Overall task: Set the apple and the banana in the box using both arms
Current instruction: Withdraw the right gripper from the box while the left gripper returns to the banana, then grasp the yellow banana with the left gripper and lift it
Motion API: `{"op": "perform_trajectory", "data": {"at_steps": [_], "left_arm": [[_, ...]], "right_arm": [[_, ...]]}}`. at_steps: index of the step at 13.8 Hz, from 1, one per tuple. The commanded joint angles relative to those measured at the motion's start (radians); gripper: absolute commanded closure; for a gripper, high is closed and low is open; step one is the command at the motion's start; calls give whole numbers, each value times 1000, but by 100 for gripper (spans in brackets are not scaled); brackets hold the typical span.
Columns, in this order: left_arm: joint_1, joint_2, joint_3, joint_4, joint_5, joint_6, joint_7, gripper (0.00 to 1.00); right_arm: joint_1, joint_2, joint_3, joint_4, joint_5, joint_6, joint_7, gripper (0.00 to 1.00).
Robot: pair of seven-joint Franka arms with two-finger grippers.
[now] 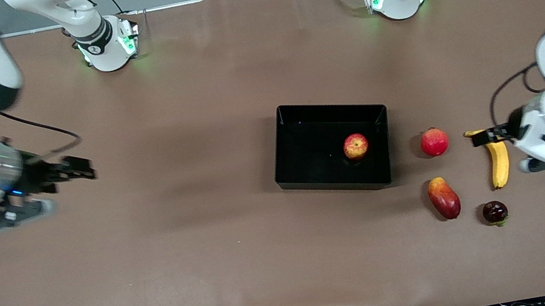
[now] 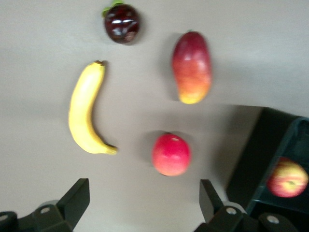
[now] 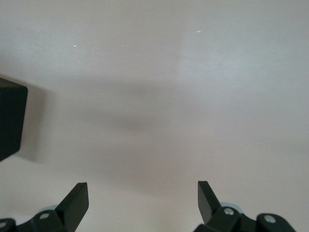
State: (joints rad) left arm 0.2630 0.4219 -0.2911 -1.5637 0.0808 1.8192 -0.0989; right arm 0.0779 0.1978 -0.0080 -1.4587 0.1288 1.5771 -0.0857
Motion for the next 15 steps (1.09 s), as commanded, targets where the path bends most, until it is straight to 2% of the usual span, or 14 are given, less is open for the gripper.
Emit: {"op": "perform_trajectory", "data": {"at_steps": [1,4,6,8,10,15], "left_arm": [[68,34,-13,-70,8,112,95,0],[117,98,-11,-105,10,239,206,0],[127,136,-5,-107,22,285,251,0],[131,162,-5,-131,79,342,251,0],[153,190,-5,-179,93,452,251,0],[182,235,-5,-183,191,491,252,0]], "right_arm": [[-87,-132,8,-43,-9,-31,-91,0],[-90,-188,-30,-43,-85,-115,-86,0],[-92,-205,-56,-42,-97,-146,-80,0],[-101,-207,-56,-37,-98,-189,-51,0],[-113,-207,-46,-37,-97,-215,18,0],[-98,-212,-46,-31,-109,-197,18,0]]}}
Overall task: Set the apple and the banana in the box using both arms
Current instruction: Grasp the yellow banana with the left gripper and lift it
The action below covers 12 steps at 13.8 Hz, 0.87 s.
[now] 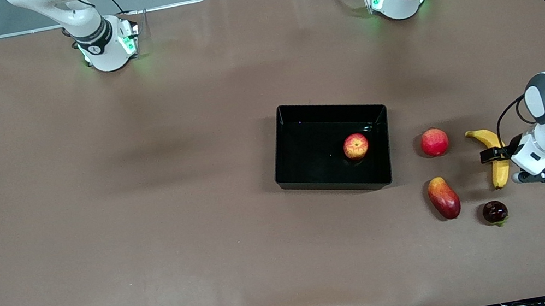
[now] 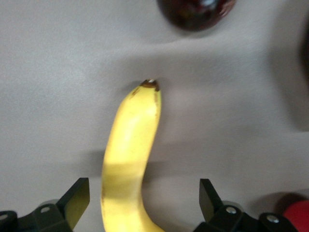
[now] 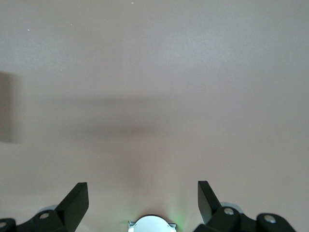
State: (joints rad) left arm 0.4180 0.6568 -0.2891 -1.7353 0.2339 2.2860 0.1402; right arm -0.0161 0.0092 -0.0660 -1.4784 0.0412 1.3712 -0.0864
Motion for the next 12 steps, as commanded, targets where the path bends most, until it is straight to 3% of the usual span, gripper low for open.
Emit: {"op": "perform_trajectory", "data": {"at_steps": [1,2,4,7,8,12], "left_arm": [[28,0,-7,-16,60,26,13,0],[30,1,-7,-18,71,26,13,0],[50,17,-7,-18,71,26,13,25],[54,18,-8,-26,71,26,13,85],[54,11,-8,-27,71,18,13,100],[51,-80,-47,-24,71,-92,18,100]], "right_arm": [[-1,-21,14,-11,-40,32,20,0],[-1,-18,12,-11,-49,43,20,0],[-4,-17,11,-4,-66,46,22,0],[-1,-14,11,0,-69,43,20,0],[-2,-11,11,7,-69,45,20,0],[-2,-2,11,29,-66,42,22,0]]}}
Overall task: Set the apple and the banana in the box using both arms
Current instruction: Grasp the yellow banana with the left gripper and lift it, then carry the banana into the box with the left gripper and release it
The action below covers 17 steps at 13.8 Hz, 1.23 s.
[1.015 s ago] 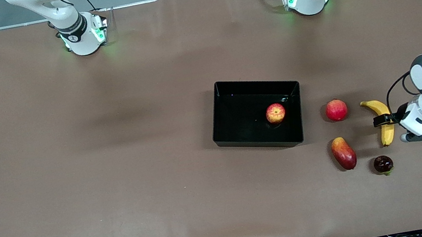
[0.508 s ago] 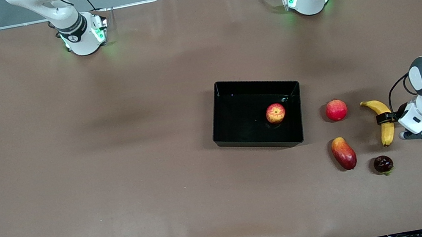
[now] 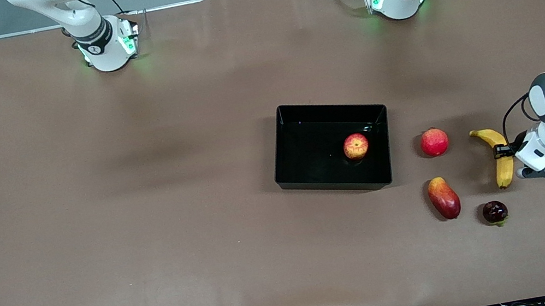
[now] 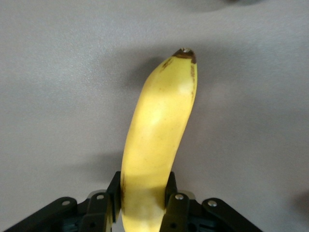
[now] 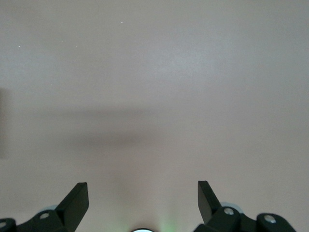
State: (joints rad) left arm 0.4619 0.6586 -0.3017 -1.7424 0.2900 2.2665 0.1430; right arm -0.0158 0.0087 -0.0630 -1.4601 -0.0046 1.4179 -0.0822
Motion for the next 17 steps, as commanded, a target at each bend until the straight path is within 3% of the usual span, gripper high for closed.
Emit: {"op": "perform_trajectory", "data": {"at_steps": [1,5,10,14,17], "left_arm": [[7,-115,-60,-14,9,-122,12,100],[7,-212,-206,-11,-57,-301,-139,100],[-23,-211,-428,-9,-57,-337,-582,100],[-205,-203,-441,-2,-45,-328,-903,100],[-285,-160,-441,-2,-45,-276,-1019,100]], "right_arm": [[-1,-3,8,11,-20,-11,19,0],[-4,-1,8,11,-15,-7,19,0],[17,-4,11,18,-18,-13,15,0],[7,11,5,18,-5,50,13,0],[0,54,3,18,-17,67,9,0]]}}
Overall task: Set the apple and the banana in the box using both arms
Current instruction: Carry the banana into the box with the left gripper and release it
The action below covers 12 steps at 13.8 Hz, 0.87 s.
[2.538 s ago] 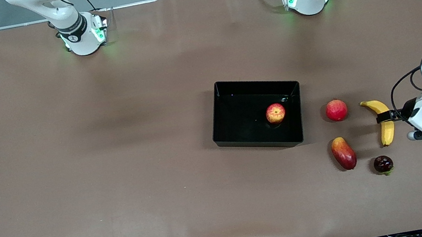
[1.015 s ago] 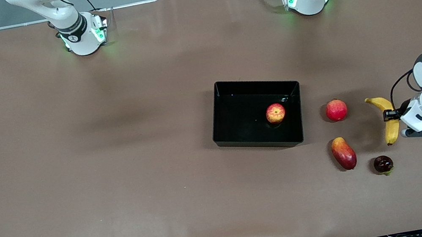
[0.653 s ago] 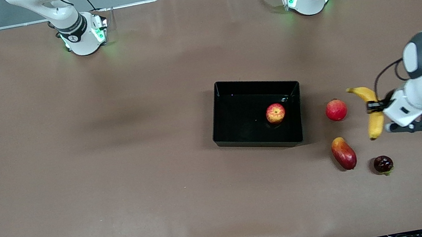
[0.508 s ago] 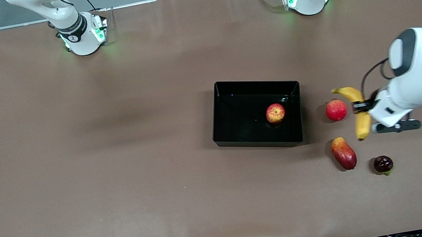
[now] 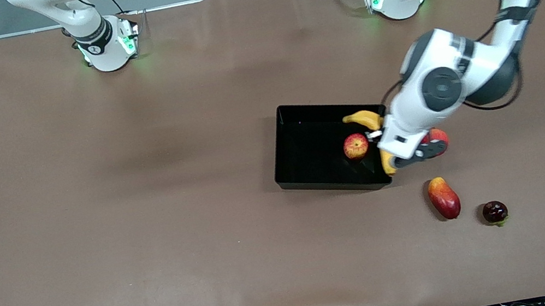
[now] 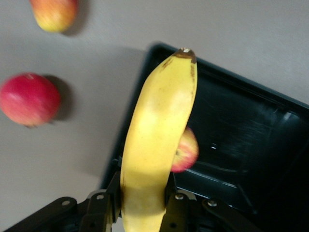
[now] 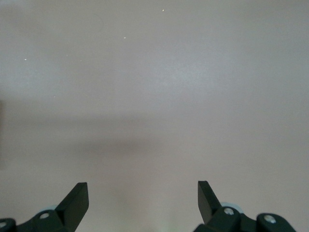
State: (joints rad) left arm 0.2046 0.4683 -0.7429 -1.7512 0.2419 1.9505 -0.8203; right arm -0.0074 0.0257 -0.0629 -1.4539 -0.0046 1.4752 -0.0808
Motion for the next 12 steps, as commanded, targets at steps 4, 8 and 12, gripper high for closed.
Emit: {"op": "perform_trajectory", "data": {"at_steps": [4,8,12], "left_arm": [[-121,114,4,9,5,152,-150,100],[-165,161,16,-1,14,154,-165,100],[-182,229,20,7,49,226,-168,100]], "right_arm": [[-6,82,2,10,-6,123,7,0],[3,80,3,10,-2,119,7,0],[6,73,8,13,-2,111,7,0]]}}
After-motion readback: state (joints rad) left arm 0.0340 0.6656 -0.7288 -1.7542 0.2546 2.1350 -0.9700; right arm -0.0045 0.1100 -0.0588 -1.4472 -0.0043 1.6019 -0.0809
